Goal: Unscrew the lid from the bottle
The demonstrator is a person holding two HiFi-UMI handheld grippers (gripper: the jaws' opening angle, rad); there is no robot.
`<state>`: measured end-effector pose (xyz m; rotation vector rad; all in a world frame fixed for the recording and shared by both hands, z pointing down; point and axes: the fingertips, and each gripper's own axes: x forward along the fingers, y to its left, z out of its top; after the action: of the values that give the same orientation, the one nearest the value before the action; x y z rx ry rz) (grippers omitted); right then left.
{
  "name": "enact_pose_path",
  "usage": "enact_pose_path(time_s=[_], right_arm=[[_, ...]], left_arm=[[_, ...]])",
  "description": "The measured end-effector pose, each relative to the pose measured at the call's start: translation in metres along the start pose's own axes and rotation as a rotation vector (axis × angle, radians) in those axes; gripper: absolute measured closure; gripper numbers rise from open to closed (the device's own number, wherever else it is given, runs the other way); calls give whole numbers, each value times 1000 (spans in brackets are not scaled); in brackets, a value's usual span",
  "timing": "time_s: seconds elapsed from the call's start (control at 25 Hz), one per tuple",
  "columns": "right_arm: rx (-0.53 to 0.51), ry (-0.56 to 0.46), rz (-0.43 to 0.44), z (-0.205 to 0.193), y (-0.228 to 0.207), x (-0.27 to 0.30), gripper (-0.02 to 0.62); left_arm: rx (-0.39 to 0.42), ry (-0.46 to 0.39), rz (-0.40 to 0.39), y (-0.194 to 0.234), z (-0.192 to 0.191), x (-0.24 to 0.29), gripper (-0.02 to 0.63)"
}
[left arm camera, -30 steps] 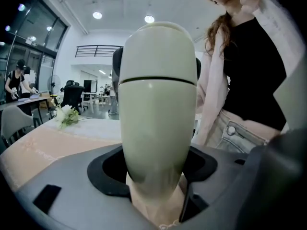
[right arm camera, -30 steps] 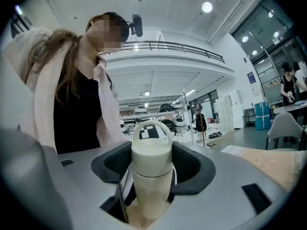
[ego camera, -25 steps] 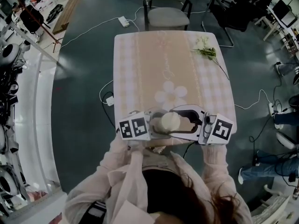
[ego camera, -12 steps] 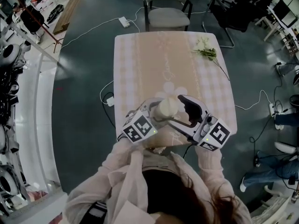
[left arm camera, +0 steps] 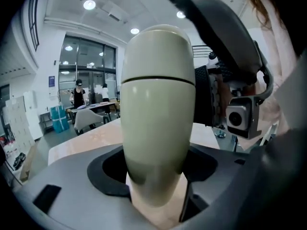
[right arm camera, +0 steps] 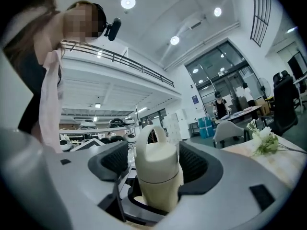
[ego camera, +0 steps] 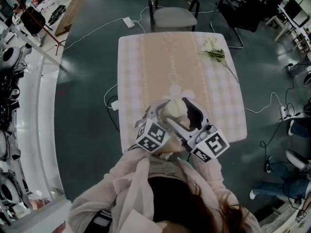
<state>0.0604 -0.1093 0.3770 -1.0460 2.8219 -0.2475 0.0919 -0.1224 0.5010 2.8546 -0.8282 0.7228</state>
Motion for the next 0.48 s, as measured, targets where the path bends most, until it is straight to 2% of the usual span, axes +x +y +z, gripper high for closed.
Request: enact_pose_path(time_s=[0.2, 0.48], right_arm=[[-10, 16, -40, -8, -7, -1, 296], [-25, 36, 7, -7, -8, -4, 288]], left_arm=[[24, 7, -8, -6, -2, 3, 290], [32, 13, -56, -11, -1, 5, 290]])
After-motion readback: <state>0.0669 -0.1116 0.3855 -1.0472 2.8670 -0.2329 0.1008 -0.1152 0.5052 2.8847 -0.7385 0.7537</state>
